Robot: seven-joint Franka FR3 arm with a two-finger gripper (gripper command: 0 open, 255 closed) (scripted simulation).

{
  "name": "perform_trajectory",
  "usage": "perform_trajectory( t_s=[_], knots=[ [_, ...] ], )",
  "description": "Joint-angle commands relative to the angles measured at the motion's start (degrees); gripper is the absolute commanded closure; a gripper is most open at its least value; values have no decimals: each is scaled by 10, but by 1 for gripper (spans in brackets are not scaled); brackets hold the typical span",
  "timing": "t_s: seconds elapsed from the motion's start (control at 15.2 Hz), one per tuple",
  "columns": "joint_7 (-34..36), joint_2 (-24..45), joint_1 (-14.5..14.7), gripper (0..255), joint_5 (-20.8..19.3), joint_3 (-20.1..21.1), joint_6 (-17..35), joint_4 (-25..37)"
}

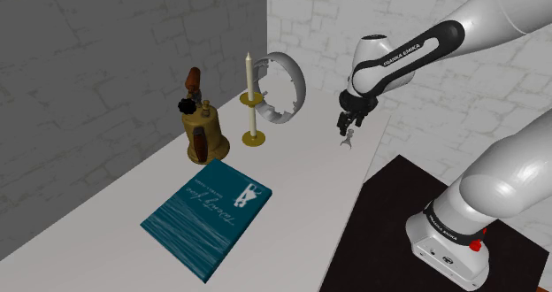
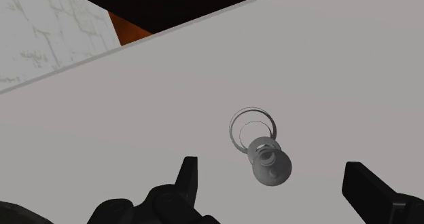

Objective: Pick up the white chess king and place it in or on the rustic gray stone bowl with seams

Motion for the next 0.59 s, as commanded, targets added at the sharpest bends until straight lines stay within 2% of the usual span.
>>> perform_trajectory(
  t_s=[0.0, 0.46, 0.53],
  knots=[
    [1, 8, 1, 0, 1, 1, 14, -6],
    [1, 8, 1, 0, 1, 1, 14, -5],
    [1, 8, 1, 255, 1, 1, 14, -5]
  ],
)
